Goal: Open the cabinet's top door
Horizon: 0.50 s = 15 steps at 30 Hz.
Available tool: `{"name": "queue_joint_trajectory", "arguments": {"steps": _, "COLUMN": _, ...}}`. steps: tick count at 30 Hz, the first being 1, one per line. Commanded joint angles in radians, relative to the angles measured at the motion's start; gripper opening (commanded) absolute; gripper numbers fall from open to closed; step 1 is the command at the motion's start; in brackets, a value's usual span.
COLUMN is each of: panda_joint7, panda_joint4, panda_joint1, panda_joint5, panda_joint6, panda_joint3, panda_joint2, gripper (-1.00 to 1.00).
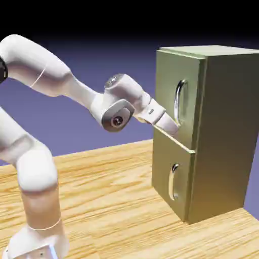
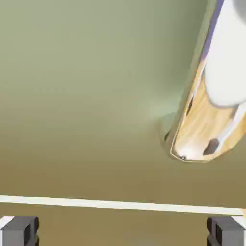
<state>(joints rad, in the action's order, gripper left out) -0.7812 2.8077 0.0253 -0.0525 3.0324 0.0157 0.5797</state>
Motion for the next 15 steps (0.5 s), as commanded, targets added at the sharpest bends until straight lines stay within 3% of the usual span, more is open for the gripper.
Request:
{"name": "queue_joint_trajectory", "arguments": {"steps": 1, "panda_joint7": -0.033, "panda_joint4": -0.002, "panda_joint1": 0.011, "panda_joint5": -0.044, "panda_joint6": -0.004, "panda_joint3": 0.013, "panda_joint2": 0.008, "gripper": 0.0}}
{"name": "queue_joint_trajectory", "arguments": {"steps": 15, "panda_joint7": -0.5, "panda_joint4": -0.029, "panda_joint1": 0.165, "panda_joint5": -0.652, "panda_joint6": -0.057, "panda_joint3": 0.195, "panda_joint2": 0.121, "gripper": 0.0}}
